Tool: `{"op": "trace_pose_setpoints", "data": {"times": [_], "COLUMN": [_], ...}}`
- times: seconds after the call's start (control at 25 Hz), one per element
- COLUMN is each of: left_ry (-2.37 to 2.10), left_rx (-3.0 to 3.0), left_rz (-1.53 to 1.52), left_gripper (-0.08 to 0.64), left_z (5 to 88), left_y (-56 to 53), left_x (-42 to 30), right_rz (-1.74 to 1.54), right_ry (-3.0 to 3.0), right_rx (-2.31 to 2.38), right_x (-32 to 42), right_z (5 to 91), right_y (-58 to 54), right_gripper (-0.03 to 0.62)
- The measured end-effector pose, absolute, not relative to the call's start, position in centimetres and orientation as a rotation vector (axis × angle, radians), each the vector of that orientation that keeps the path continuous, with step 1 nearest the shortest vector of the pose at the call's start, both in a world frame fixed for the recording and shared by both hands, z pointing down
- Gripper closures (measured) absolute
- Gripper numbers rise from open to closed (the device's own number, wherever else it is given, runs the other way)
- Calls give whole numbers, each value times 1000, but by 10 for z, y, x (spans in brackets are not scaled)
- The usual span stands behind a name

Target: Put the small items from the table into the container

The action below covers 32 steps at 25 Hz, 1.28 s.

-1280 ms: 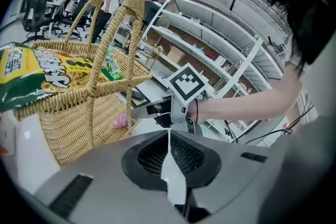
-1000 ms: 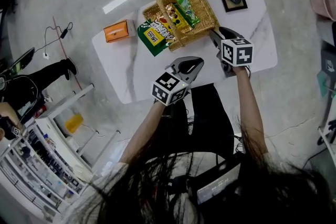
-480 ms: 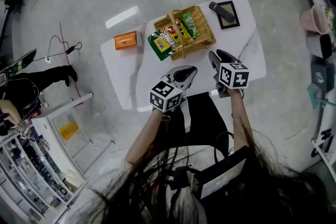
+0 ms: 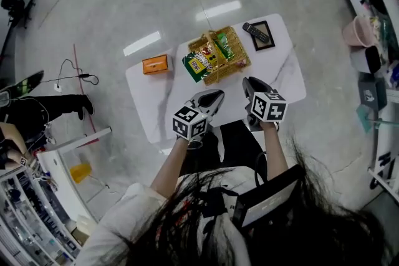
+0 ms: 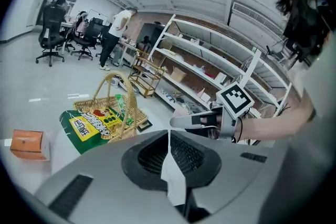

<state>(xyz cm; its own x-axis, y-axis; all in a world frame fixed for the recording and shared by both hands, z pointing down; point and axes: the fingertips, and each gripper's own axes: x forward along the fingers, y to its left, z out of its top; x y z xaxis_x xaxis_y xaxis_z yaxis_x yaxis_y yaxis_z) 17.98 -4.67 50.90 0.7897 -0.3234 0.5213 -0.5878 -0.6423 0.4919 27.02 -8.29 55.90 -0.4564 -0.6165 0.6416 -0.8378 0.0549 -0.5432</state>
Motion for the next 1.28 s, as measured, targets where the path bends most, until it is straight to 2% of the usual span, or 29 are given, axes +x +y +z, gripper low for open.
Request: {"op": "trace_pose_setpoints", "data": {"times": [0.56,1.28], "left_ry": [-610,-665], "left_rx": [2407,2451], "left_rz": [482,332], "left_gripper": [552,552], "left_z": [457,422], "left_y": [-18,47], "left_x": [108,-4], "right_rz": [1349,1239], "right_ry": [-2085,-2155], "right_rx": [1616,1646], "right_x": [194,94], "right_z": [502,454], "right_y": [-27,64], "right_gripper": [552,558]}}
